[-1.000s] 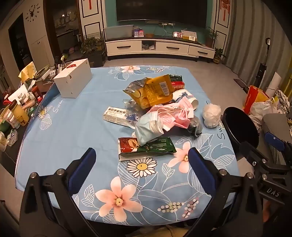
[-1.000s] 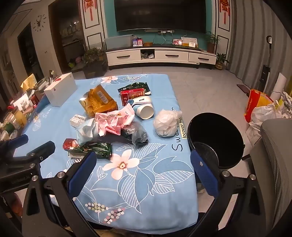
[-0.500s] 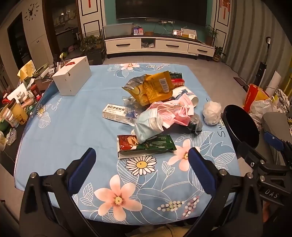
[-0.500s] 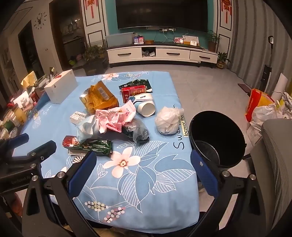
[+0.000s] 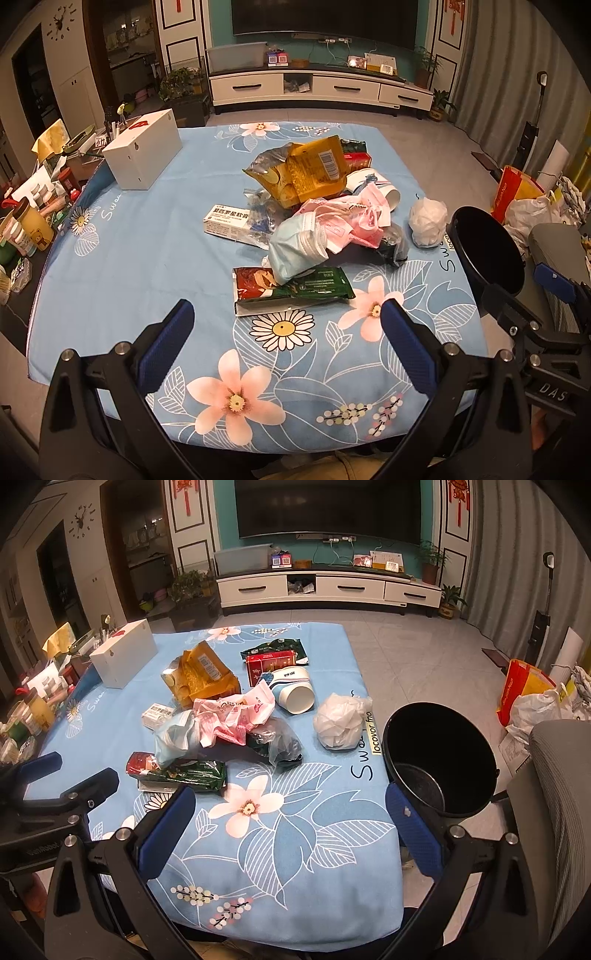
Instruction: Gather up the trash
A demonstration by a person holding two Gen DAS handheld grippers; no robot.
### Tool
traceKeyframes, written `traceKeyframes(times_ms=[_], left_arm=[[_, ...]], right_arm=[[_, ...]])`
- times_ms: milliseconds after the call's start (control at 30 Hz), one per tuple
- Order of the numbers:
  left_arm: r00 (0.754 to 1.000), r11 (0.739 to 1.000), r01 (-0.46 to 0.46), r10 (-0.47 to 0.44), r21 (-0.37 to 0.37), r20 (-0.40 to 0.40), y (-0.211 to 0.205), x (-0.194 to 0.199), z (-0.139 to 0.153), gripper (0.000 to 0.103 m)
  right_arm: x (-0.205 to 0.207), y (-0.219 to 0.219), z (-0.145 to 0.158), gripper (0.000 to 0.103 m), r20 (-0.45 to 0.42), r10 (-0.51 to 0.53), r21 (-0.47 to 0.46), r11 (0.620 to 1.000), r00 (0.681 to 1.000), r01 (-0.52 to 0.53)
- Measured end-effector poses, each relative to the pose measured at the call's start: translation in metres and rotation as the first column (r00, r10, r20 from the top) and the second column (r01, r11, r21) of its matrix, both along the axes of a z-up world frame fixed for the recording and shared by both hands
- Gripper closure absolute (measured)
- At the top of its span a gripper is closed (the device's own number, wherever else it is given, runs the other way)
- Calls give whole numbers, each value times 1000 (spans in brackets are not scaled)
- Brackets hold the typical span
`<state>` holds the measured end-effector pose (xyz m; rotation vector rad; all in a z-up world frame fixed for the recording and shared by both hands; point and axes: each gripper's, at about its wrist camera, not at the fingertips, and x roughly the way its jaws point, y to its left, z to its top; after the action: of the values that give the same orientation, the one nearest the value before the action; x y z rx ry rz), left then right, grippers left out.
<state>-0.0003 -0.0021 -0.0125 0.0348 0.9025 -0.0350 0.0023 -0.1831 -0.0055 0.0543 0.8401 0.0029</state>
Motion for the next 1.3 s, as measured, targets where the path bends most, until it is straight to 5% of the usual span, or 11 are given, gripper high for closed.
traceKeyframes(times_ms=[1300], left_arm=[[1000,1000,6,-6,12,-7,-2,3,-4,3]], right_arm=[[1,-1,-1,3,-5,-1,2,1000,1000,1]])
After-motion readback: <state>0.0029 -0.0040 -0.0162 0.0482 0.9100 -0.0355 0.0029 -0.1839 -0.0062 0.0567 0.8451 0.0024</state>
